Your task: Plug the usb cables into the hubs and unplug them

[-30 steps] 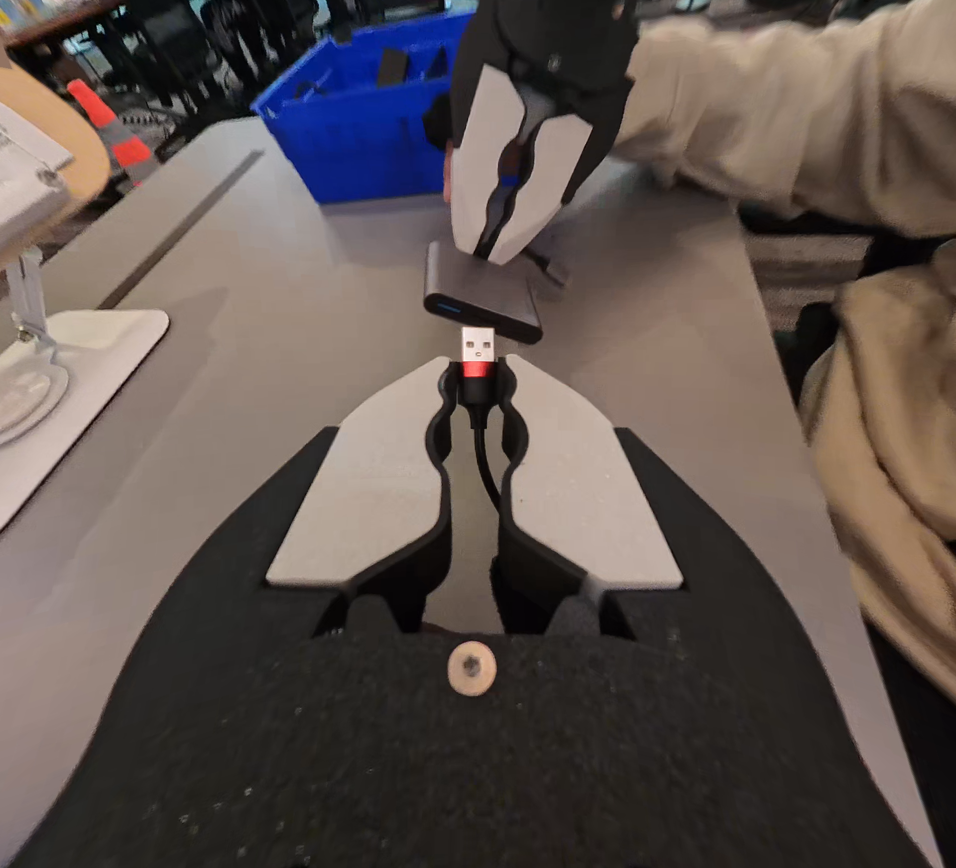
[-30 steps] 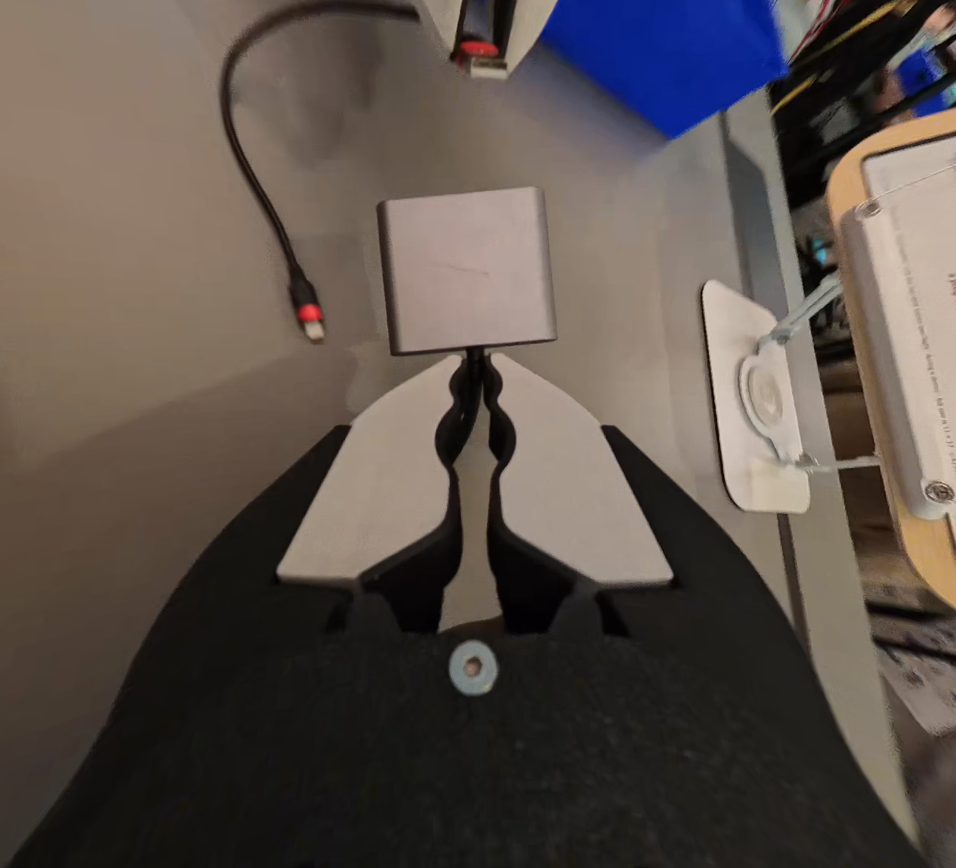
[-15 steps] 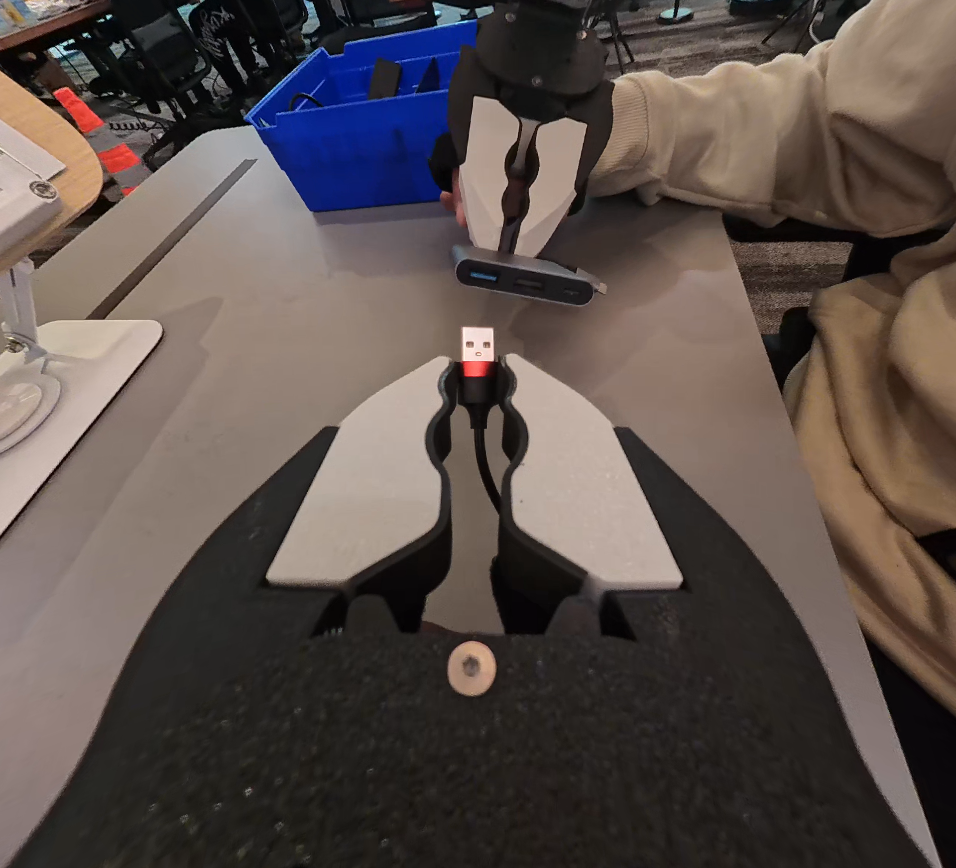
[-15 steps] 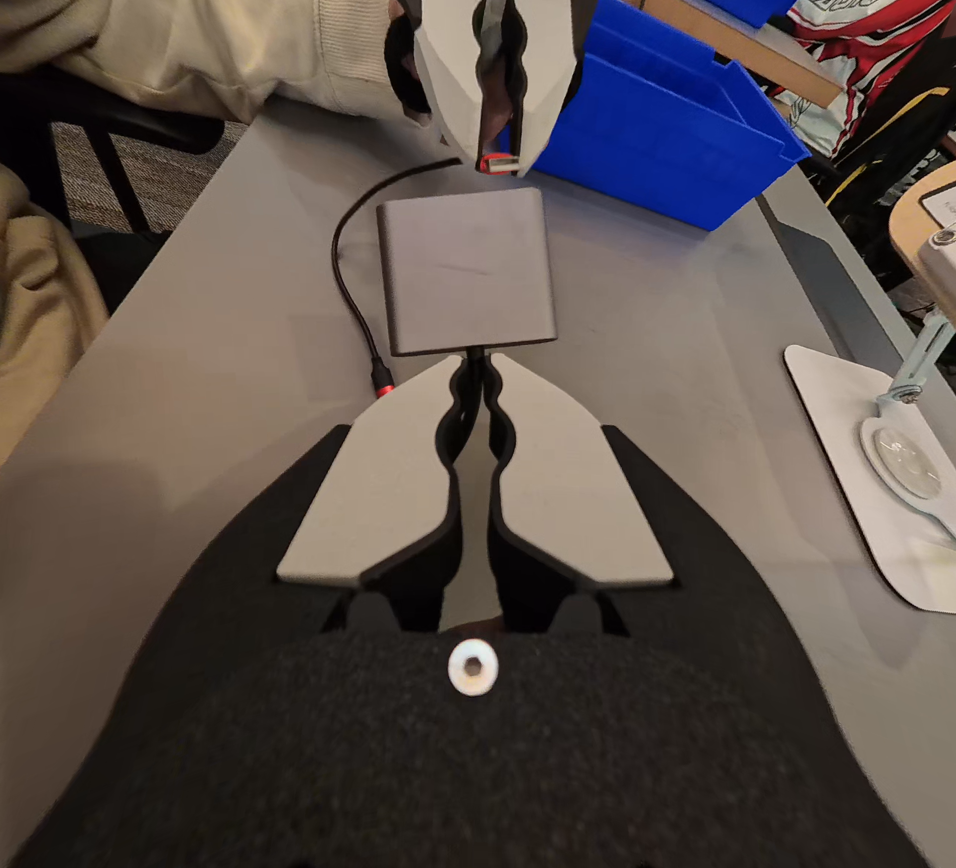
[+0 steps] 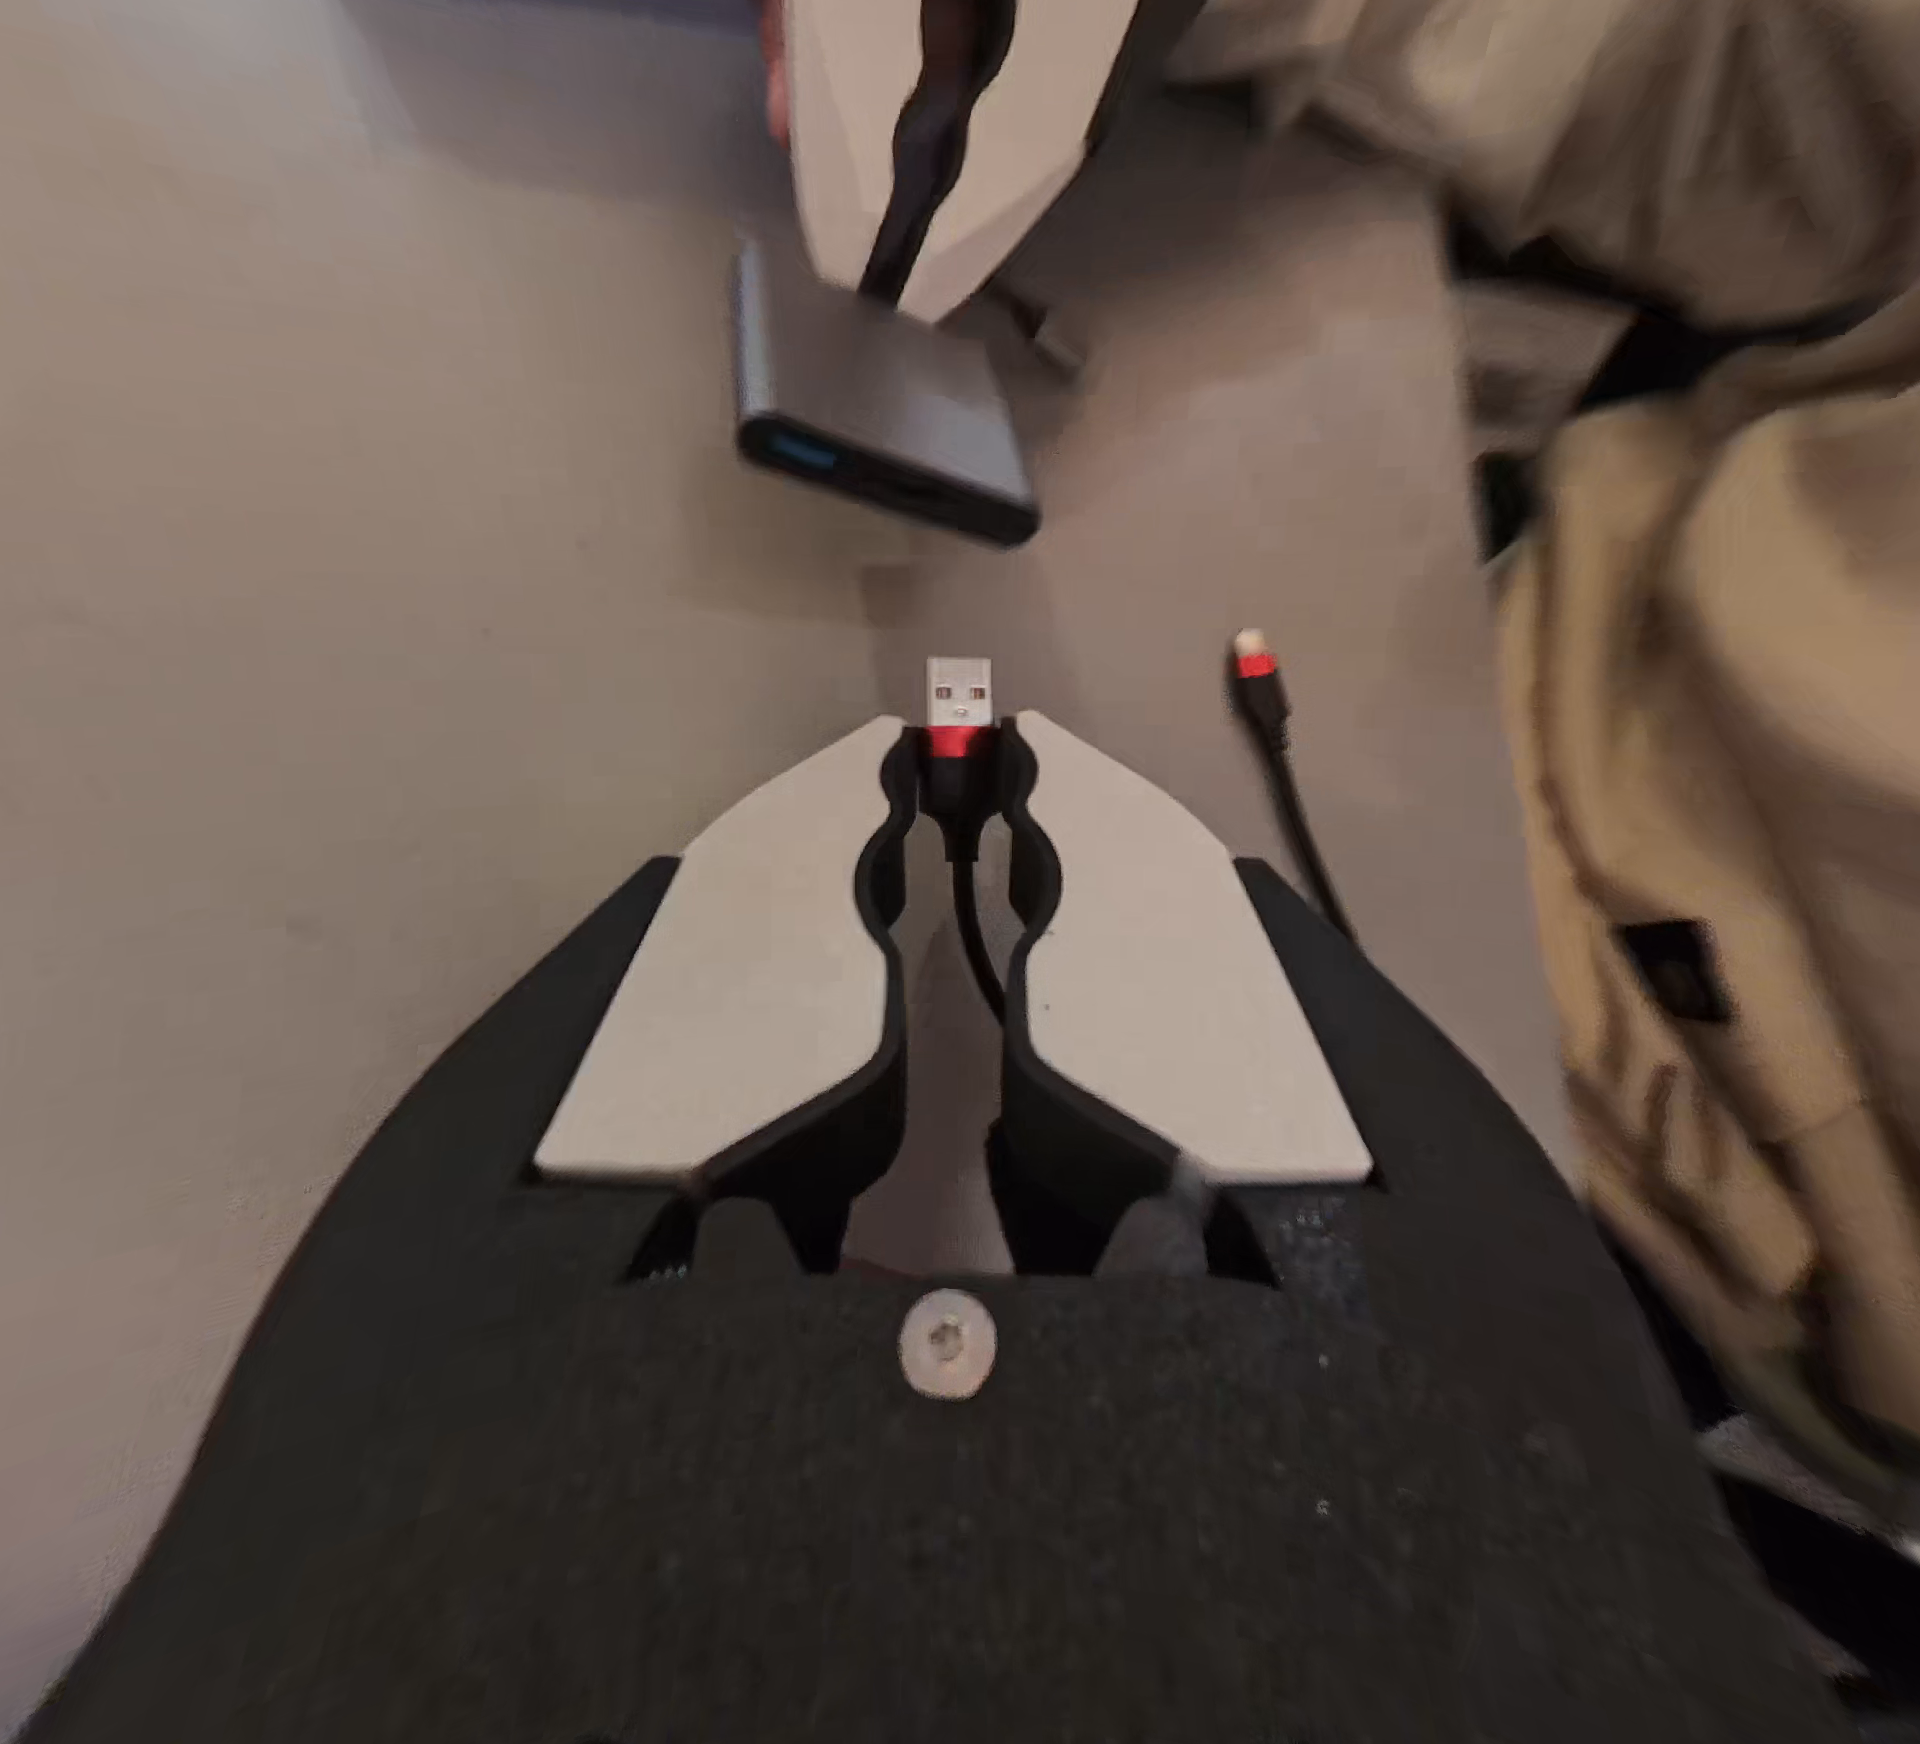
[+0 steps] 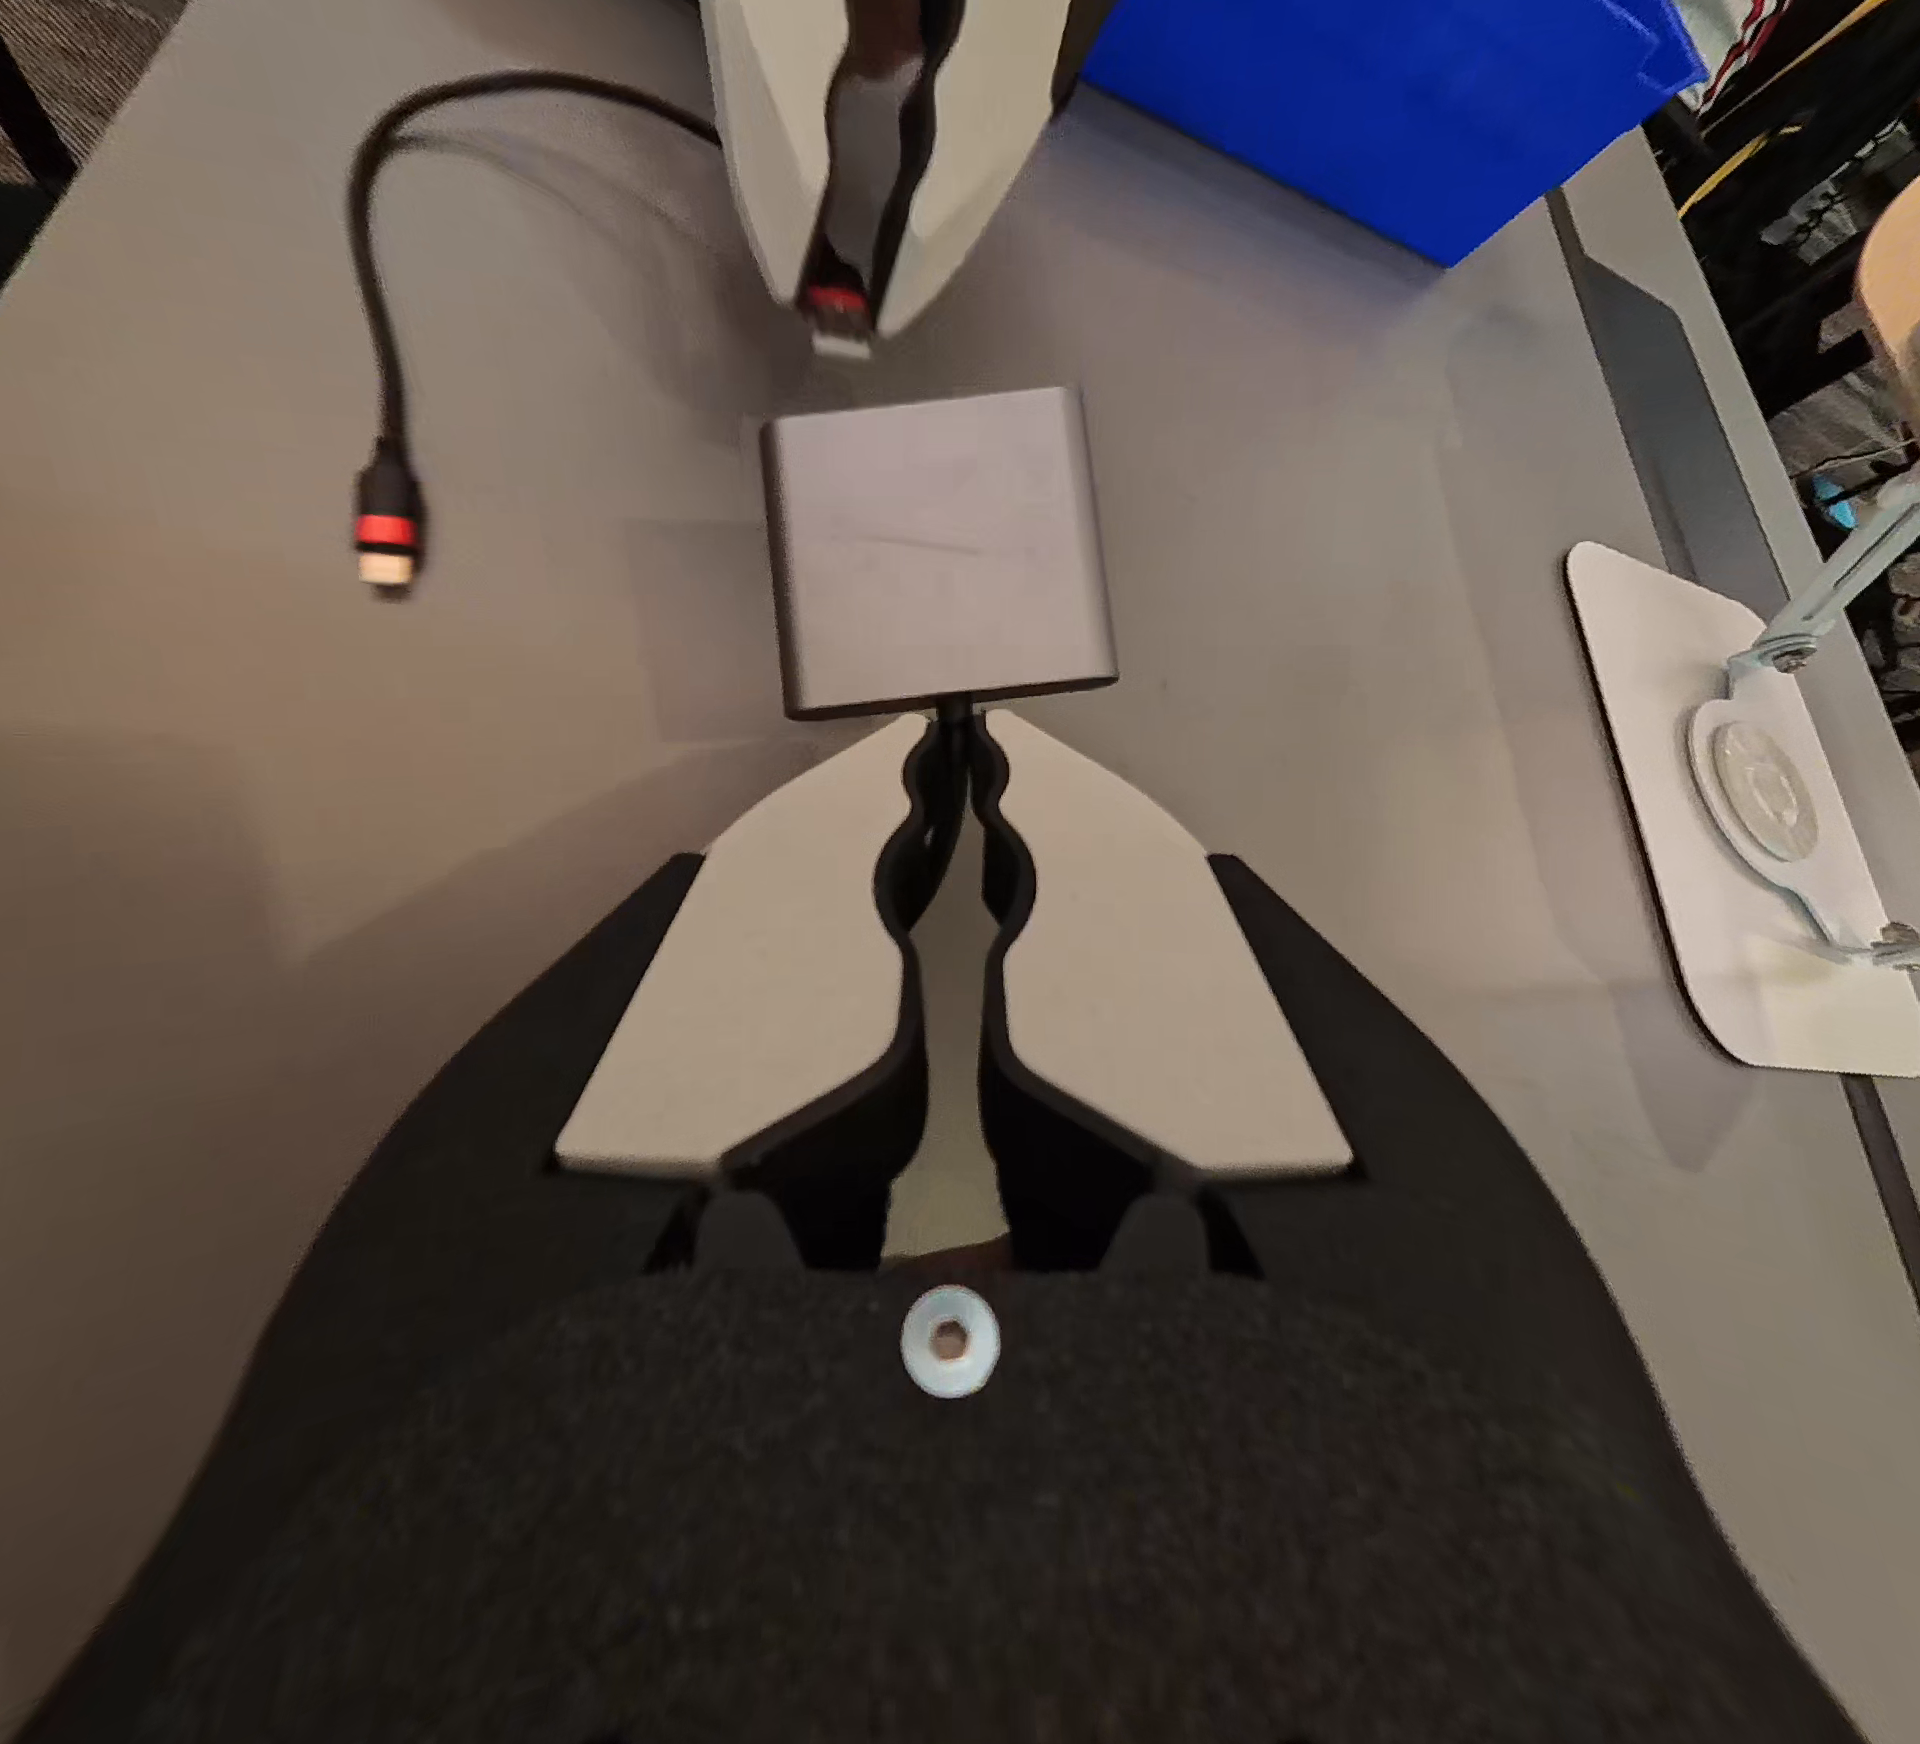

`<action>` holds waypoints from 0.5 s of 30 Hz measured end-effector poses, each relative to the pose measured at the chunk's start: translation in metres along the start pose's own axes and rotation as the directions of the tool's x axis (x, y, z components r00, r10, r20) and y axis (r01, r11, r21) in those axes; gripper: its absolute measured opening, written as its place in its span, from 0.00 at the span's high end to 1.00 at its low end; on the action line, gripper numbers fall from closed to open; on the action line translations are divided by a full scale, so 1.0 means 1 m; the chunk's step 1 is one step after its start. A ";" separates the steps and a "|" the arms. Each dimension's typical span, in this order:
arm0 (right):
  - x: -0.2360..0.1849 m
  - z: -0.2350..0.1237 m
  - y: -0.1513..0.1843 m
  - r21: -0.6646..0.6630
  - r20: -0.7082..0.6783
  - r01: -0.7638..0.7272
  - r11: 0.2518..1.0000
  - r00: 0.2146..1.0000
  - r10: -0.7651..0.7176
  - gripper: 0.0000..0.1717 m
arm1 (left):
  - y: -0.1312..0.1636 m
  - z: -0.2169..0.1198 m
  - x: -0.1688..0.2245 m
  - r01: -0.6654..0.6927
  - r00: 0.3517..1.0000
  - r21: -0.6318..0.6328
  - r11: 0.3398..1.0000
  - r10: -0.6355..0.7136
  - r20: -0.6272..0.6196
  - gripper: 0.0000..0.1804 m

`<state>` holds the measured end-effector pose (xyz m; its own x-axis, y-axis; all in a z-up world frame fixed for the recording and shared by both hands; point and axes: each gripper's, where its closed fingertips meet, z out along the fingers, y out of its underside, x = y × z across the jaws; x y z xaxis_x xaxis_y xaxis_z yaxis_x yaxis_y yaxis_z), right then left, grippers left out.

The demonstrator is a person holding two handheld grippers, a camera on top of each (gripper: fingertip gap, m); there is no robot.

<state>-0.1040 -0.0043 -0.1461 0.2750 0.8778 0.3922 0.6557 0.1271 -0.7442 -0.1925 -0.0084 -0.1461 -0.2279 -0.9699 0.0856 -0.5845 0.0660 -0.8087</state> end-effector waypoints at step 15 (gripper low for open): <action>0.016 -0.004 0.008 -0.079 -0.106 0.025 0.997 0.994 -0.033 0.97 | -0.053 -0.086 -0.084 -0.392 0.339 -0.696 0.602 0.797 0.499 0.92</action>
<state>-0.0915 0.0088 -0.1432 0.3258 0.8195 0.4714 0.7158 0.1120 -0.6893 -0.2093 0.0895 -0.0609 -0.1544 -0.3931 -0.9064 -0.8043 0.5829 -0.1158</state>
